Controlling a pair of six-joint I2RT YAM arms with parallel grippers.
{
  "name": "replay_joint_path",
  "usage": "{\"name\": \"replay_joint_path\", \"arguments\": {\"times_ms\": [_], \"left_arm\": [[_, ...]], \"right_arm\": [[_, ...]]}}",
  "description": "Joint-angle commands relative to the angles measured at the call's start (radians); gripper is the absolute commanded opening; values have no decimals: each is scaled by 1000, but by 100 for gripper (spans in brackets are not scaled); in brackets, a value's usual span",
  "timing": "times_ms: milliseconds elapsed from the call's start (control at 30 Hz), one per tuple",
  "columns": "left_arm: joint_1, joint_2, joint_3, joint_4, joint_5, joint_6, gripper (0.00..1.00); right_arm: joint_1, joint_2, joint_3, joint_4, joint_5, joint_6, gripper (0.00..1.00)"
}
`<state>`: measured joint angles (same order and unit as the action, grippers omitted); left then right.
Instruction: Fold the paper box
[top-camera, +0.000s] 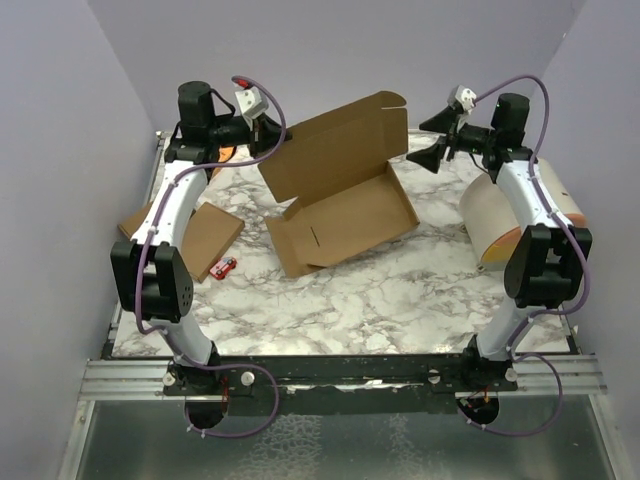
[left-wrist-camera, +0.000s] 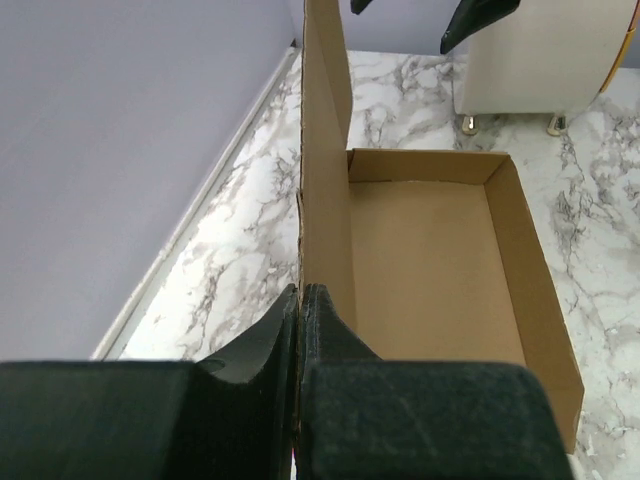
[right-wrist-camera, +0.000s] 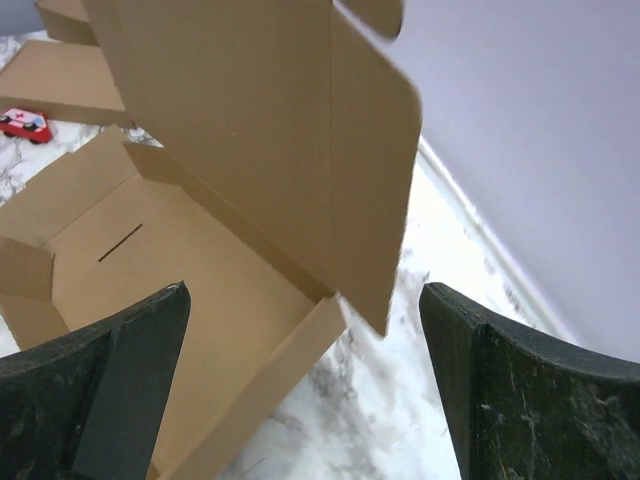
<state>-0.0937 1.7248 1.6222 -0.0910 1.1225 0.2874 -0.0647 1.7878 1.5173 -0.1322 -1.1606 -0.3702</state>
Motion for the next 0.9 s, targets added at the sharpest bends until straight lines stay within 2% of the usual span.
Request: {"name": "replay_joint_path", "arguments": {"times_ms": [0,167,367,533,867], "left_arm": [[-3,-69,-4,66,92,35,0],[-4,-82,-12,85,131,22,0],[-7,-104,-41,128,150,-9,0],[-13,-110,-43,143,160,-20,0],[-24,-121,-47,171,173,-43,0]], "right_arm": [[5,-8,111,-67,-134,-130,100],[5,5,232,-226,-149,-280,99],[16,42,342,-393,-257,-341,99],[49,26,324,-429,-253,-359,91],[83,79,415,-571,-224,-429,66]]}}
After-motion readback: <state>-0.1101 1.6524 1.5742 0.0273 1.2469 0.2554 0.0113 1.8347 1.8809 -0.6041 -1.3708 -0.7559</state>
